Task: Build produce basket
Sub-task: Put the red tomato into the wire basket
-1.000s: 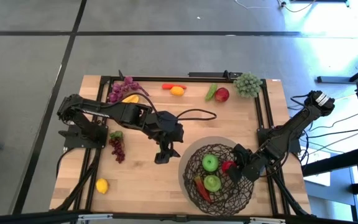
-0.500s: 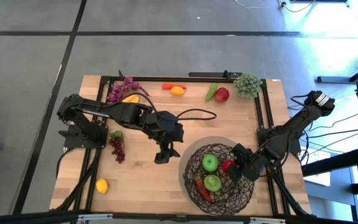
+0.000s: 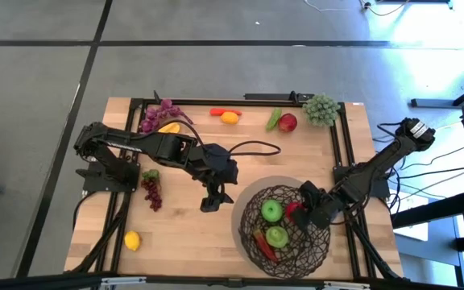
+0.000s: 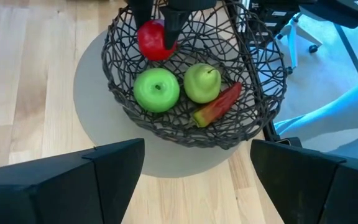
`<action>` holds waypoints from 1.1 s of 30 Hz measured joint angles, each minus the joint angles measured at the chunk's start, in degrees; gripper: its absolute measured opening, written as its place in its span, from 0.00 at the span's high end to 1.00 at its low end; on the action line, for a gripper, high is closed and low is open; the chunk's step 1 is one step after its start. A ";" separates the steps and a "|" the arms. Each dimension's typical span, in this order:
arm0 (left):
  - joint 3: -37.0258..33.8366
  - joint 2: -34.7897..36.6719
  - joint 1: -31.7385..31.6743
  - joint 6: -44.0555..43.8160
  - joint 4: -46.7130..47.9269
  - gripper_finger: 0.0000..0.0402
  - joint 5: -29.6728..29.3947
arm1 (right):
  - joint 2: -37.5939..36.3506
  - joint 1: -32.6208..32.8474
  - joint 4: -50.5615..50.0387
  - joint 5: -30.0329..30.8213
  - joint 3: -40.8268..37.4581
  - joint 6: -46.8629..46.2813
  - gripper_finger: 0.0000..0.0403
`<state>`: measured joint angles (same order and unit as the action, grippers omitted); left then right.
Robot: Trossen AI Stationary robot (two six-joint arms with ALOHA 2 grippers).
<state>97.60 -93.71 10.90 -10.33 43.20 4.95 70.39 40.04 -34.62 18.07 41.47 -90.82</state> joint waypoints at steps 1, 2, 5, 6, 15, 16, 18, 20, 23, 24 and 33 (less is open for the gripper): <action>0.00 0.00 0.00 0.00 0.00 0.29 0.00 | -0.02 -0.17 -0.06 -0.20 0.00 -0.01 0.28; 0.00 0.00 0.00 0.00 0.00 0.29 0.00 | -0.02 -0.29 -0.09 -0.39 0.00 0.00 0.28; 0.00 0.00 0.00 0.00 0.00 0.29 0.00 | -0.04 -0.58 0.04 -0.53 0.00 0.00 0.28; 0.00 0.00 0.00 0.00 0.02 0.29 0.00 | -0.04 -0.58 0.08 -0.51 0.00 0.01 0.28; 0.00 -0.01 0.00 0.00 0.01 0.29 0.00 | -0.04 -0.78 1.68 0.27 0.00 0.65 0.28; 0.00 -0.01 0.00 0.00 0.00 0.29 0.00 | -0.04 -0.89 2.21 0.27 0.00 1.14 0.28; 0.00 -0.02 0.00 0.00 0.00 0.29 0.00 | -0.04 -1.15 2.81 0.29 0.00 2.24 0.28; 0.00 -0.02 0.00 -0.01 0.00 0.29 0.00 | -0.02 -1.59 3.50 0.27 -0.04 3.17 0.28; 0.00 -0.02 0.01 0.00 0.01 0.29 0.00 | -0.03 -2.09 4.56 0.25 -0.04 3.87 0.28; 0.00 -0.02 0.00 0.00 0.00 0.29 0.00 | -0.02 -2.11 4.67 0.25 -0.04 3.90 0.28; 0.00 -0.02 0.00 0.00 0.00 0.29 0.00 | 0.50 -2.11 5.19 -2.39 -0.04 -3.90 0.28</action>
<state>97.60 -93.73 10.90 -10.33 43.20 4.95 70.89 37.93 -29.43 15.68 41.43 -94.71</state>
